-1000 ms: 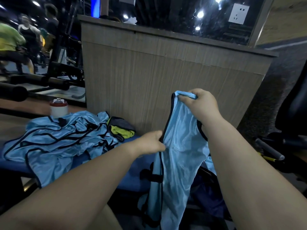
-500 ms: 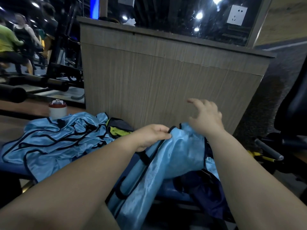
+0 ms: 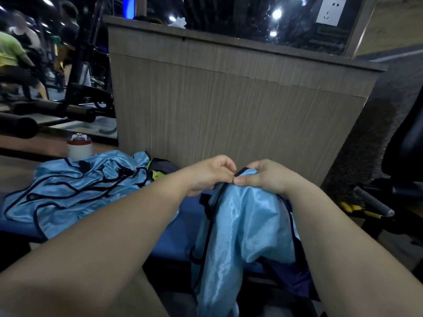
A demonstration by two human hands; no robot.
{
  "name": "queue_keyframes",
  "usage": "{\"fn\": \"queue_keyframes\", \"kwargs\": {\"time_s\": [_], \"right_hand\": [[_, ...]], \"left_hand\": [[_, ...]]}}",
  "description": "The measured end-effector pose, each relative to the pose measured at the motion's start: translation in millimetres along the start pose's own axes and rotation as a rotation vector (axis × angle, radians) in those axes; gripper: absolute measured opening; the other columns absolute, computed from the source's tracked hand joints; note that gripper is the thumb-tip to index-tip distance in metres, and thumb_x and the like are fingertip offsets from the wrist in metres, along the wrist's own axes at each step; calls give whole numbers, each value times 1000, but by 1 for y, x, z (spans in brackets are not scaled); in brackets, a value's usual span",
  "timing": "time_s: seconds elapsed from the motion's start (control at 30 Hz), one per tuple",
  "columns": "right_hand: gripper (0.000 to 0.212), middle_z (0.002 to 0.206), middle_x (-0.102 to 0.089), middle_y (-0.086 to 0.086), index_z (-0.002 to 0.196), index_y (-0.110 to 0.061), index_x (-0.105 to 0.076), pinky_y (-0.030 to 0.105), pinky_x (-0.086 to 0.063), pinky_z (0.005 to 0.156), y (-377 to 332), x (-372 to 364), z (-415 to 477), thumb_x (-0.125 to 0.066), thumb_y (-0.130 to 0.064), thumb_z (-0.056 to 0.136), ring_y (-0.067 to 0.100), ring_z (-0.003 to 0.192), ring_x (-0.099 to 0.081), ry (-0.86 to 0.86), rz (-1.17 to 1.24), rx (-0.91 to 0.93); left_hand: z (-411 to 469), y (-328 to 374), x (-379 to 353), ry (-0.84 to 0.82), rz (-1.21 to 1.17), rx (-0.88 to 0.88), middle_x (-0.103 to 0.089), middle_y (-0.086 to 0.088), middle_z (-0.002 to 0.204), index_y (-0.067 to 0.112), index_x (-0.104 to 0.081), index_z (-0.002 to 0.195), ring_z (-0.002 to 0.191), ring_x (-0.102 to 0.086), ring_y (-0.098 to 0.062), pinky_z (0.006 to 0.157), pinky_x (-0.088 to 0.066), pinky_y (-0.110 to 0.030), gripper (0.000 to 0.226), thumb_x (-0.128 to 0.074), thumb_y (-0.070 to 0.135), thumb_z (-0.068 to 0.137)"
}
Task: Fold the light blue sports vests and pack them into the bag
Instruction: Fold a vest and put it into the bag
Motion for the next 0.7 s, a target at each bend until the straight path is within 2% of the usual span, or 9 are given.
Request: {"fn": "queue_keyframes", "kwargs": {"time_s": [0.07, 0.13, 0.17, 0.23, 0.33, 0.4, 0.53, 0.63, 0.7], "right_hand": [[26, 87, -76, 7, 88, -16, -74, 43, -57, 85, -2, 7, 0, -83, -36, 74, 22, 83, -73, 44, 45, 7], [26, 87, -75, 11, 87, -10, -72, 44, -57, 82, -3, 17, 1, -83, -32, 76, 26, 81, -72, 103, 120, 15], [25, 86, -75, 11, 86, -9, -71, 44, -58, 80, -4, 23, -1, -82, -30, 77, 28, 80, -72, 143, 164, 22], [22, 84, -75, 11, 86, -8, -71, 42, -58, 77, -4, 35, -3, -81, -27, 79, 30, 79, -72, 234, 245, 37], [22, 84, -76, 9, 87, -9, -72, 39, -60, 73, -1, 52, -5, -80, -29, 80, 27, 77, -73, 347, 306, 41], [23, 80, -75, 5, 84, -11, -71, 36, -60, 69, 1, 59, -4, -80, -31, 80, 23, 72, -72, 395, 311, 44], [37, 85, -74, 11, 92, -2, -67, 41, -59, 68, 1, 68, -2, -79, -35, 81, 22, 69, -70, 499, 314, 68], [40, 88, -73, 15, 96, -1, -67, 43, -59, 68, 3, 76, 0, -79, -36, 81, 22, 70, -68, 569, 309, 70], [45, 86, -70, 17, 97, 1, -65, 42, -58, 67, 5, 80, 4, -79, -38, 80, 22, 70, -65, 580, 278, 65]], "left_hand": [[0, -10, -3, -15, 28, 40, -61, -7, 95, 13, -51, 109, 76, -58, -12, 65, -48, -26, 40, -61, 16, 70], [-2, -18, -11, -83, 19, 60, -63, -13, 110, 10, -50, 119, 96, -63, -23, 87, -51, -42, 49, -64, 11, 72], [-2, -22, -16, -128, 36, 54, -65, -11, 116, 10, -51, 122, 103, -64, -23, 94, -50, -43, 51, -68, 8, 74], [-2, -33, -16, -155, 236, 64, -67, -2, 121, 15, -54, 125, 111, -64, -16, 100, -50, -38, 56, -78, 10, 75], [-1, -50, 5, -12, 525, 135, -69, 4, 113, 17, -60, 119, 103, -65, -12, 96, -52, -37, 53, -84, 21, 72], [0, -62, 19, 68, 528, 166, -71, 4, 107, 17, -64, 112, 97, -67, -13, 91, -55, -38, 46, -83, 21, 71], [-2, -77, 48, 244, 454, 187, -72, 0, 97, 18, -66, 101, 86, -69, -15, 82, -58, -35, 31, -77, 16, 72], [-3, -90, 63, 268, 538, 232, -68, 3, 84, 18, -64, 86, 73, -64, -9, 65, -54, -22, 14, -75, 17, 76], [-2, -97, 71, 242, 692, 267, -62, 6, 75, 22, -59, 74, 69, -60, -9, 60, -49, -21, 13, -72, 20, 78]]}}
Point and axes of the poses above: each hand's wrist, its own z-axis towards the middle knuckle, its own x-axis out of the back of the hand, y = z × x, the point moved 9 cm from there along z, towards the middle knuckle
